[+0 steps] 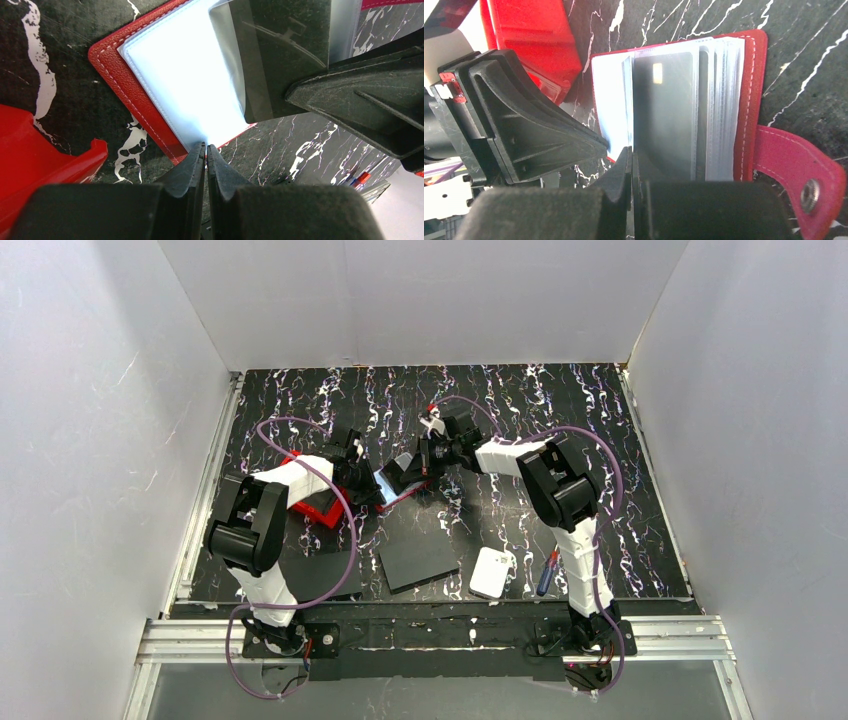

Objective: Put the credit cards into the card holder
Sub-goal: Insert the credit card into the card slot.

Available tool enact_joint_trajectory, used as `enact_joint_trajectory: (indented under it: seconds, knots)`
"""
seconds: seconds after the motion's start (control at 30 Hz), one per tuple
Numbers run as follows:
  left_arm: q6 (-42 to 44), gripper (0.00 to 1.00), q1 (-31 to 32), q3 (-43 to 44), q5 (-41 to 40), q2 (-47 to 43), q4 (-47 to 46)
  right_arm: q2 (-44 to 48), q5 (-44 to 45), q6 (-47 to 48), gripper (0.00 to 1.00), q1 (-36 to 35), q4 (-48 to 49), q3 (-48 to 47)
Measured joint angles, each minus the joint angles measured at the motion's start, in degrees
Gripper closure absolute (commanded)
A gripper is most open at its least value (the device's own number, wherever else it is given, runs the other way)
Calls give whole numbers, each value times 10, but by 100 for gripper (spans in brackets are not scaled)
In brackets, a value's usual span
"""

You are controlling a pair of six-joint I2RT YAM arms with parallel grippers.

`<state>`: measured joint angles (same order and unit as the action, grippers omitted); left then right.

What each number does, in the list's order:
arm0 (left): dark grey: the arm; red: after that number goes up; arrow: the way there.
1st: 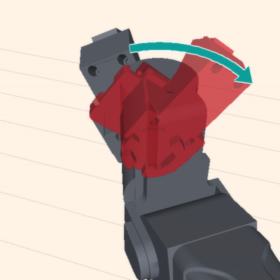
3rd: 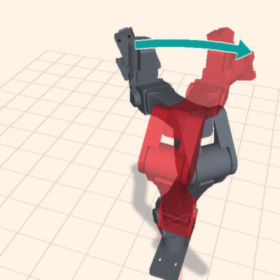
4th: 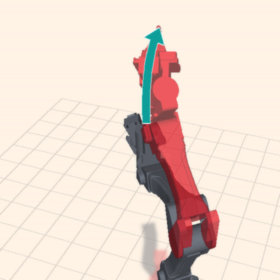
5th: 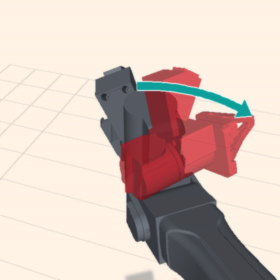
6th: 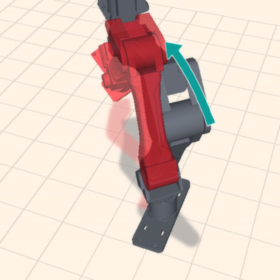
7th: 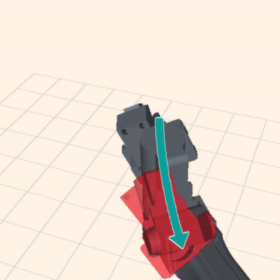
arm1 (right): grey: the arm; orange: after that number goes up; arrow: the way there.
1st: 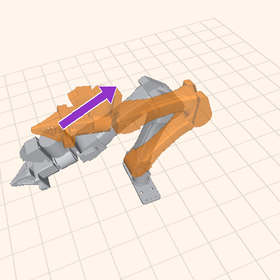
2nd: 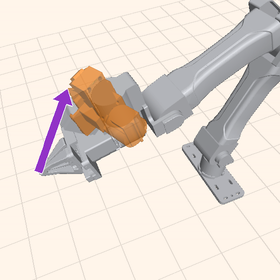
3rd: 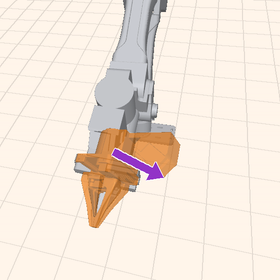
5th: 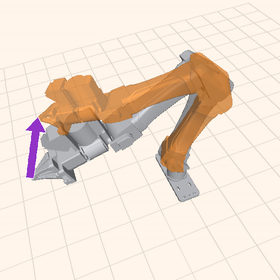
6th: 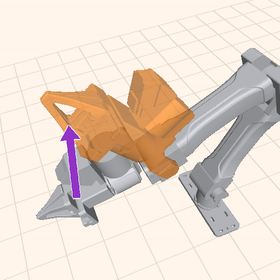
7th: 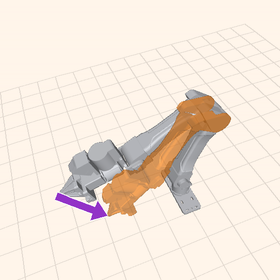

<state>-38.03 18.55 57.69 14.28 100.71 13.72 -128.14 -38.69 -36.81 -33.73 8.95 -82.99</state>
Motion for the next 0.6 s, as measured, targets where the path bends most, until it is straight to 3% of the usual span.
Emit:
enact_joint_trajectory:
  seconds: [0.6]
  knots:
    - [10,95,0,-4,-2,-4,0,0,14,92,99,4,-84,-41]
